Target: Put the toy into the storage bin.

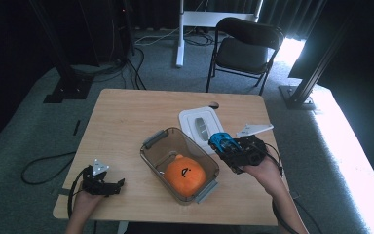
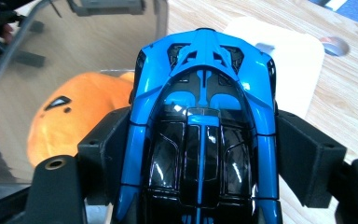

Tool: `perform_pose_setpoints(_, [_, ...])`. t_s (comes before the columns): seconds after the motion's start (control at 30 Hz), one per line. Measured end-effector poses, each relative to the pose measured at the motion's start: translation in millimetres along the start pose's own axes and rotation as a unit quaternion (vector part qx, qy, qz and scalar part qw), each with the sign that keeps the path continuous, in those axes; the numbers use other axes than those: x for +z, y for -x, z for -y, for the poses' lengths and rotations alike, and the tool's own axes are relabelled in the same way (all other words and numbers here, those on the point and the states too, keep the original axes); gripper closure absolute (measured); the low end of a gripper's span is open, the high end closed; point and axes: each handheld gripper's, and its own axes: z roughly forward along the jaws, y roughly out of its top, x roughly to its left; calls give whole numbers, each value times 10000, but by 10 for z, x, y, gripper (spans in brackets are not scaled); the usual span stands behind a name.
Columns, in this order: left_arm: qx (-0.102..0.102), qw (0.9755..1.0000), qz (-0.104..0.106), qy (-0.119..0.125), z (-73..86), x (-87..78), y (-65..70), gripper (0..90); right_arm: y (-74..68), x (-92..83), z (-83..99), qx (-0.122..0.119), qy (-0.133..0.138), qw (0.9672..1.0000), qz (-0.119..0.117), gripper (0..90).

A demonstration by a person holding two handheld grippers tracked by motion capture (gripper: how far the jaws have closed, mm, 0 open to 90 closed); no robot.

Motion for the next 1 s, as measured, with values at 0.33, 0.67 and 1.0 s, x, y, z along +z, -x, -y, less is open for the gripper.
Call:
perform_pose_setpoints(0.33, [4, 10000, -1, -1, 0, 0, 0, 11, -157, 127, -167, -262, -35, 9995, -170, 247])
perform_pose_setpoints(0.67, [9, 10000, 11, 5, -2, 3, -2, 11, -296, 300, -312, -398, -96, 9986, -336, 247])
perform_pose_setpoints(1.0, [10, 10000, 9, 9, -1, 3, -2, 12, -428, 461, -412, -476, -149, 9976, -489, 247])
